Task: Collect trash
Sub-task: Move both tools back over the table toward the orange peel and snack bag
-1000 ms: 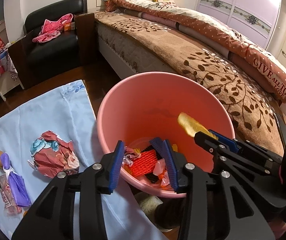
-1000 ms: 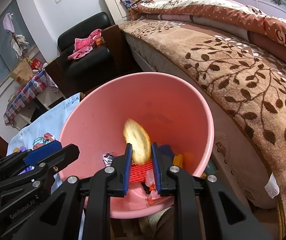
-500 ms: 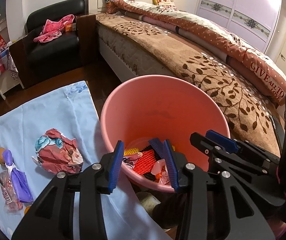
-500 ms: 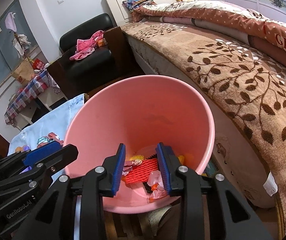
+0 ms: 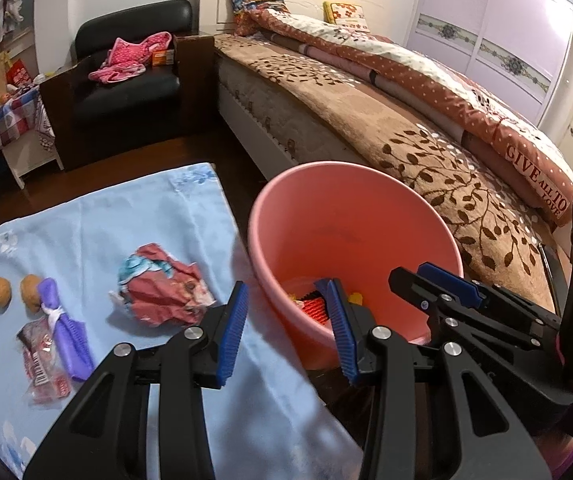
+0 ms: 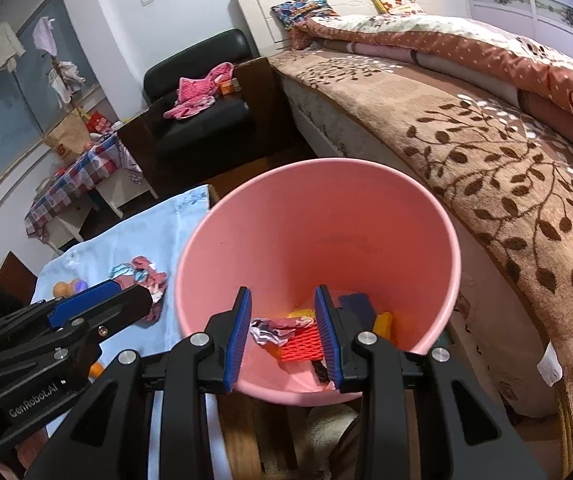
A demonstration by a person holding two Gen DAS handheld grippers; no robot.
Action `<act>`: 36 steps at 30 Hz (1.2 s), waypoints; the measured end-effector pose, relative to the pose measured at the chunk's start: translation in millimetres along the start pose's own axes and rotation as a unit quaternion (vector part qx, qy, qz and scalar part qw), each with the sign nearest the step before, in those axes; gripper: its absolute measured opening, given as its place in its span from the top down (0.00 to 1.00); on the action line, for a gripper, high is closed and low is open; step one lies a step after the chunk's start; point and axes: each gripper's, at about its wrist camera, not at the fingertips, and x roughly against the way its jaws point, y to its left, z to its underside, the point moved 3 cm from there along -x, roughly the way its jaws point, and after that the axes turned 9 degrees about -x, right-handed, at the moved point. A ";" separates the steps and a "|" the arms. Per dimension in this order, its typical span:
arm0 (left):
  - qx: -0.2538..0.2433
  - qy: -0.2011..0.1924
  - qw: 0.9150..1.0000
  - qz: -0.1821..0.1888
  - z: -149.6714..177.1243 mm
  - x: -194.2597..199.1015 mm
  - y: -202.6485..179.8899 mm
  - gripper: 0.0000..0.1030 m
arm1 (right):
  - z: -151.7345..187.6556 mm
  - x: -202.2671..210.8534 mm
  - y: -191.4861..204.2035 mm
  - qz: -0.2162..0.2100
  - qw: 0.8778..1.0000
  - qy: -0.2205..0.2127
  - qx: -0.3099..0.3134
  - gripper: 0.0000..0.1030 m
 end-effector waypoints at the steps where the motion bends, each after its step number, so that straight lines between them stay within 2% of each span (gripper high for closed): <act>1: 0.002 0.000 1.000 -0.002 1.3 1.9 2.4 0.60 | 0.9 0.6 2.8 -0.002 1.000 0.001 0.003 0.69; 13: 0.043 -0.005 0.999 -0.026 28.8 32.1 50.7 0.60 | 20.7 9.7 49.1 -0.047 0.997 0.007 0.060 0.69; 24: 0.081 -0.013 0.995 -0.061 76.8 70.9 117.7 0.60 | 38.5 5.8 76.4 -0.068 0.993 0.028 0.092 0.69; 36: 0.154 0.021 0.984 -0.091 127.2 73.0 172.6 0.60 | 55.3 -9.9 91.3 -0.078 0.988 0.059 0.117 0.69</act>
